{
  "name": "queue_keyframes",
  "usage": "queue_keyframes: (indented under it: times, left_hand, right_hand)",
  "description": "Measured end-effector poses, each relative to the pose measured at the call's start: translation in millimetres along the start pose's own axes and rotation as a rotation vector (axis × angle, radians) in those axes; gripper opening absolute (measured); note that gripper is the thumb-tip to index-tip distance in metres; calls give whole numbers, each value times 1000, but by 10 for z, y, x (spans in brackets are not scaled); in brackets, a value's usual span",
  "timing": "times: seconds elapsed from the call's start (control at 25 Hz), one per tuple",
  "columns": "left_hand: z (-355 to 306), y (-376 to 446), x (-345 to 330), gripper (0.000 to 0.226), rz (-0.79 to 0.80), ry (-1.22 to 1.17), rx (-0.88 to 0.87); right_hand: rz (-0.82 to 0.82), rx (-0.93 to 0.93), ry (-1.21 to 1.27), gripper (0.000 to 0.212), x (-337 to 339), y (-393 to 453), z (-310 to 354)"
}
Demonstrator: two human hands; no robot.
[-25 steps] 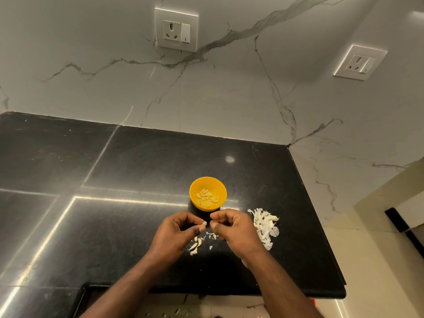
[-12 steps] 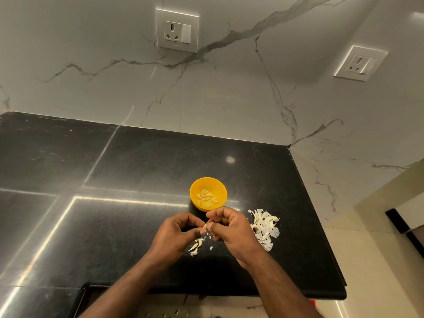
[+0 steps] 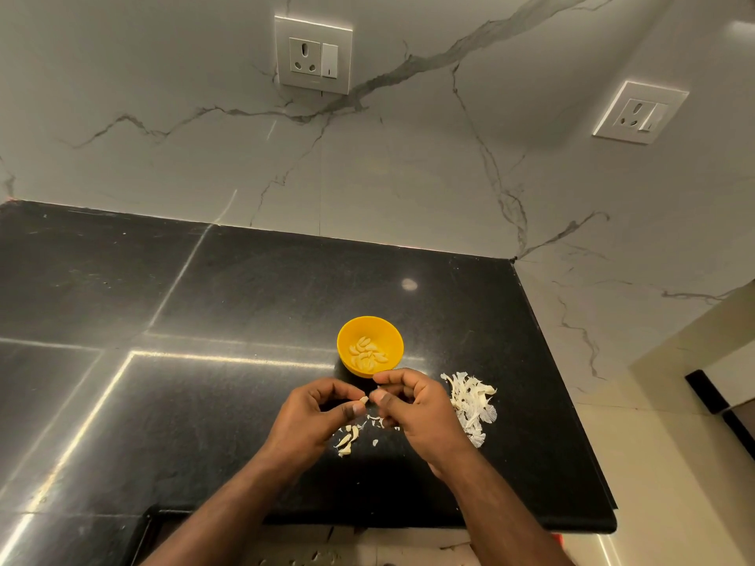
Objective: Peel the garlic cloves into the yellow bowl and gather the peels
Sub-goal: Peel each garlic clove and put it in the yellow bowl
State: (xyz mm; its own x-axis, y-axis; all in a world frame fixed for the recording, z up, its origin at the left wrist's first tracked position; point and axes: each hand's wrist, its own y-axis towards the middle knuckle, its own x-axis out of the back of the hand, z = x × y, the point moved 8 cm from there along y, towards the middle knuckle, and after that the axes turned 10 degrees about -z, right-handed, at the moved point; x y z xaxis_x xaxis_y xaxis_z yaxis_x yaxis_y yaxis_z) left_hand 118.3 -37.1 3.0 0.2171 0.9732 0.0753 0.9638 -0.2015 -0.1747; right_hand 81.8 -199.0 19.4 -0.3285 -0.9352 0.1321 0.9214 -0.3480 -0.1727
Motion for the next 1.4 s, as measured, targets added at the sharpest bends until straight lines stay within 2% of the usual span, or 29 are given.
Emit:
queue_keyframes:
  times: [0.12, 0.56, 0.92, 1.4]
  left_hand:
    - [-19, -14, -25, 10, 18, 4, -3]
    - [-26, -7, 14, 15, 2, 8, -30]
    - [6, 21, -7, 15, -16, 31, -17]
    - [23, 9, 12, 16, -8, -2, -4]
  right_hand:
    - [20, 47, -41, 25, -33, -23, 22]
    - [27, 47, 25, 27, -88, -49, 74]
    - [2, 95, 0, 24, -84, -60, 113]
    - [6, 70, 33, 22, -73, -51, 94]
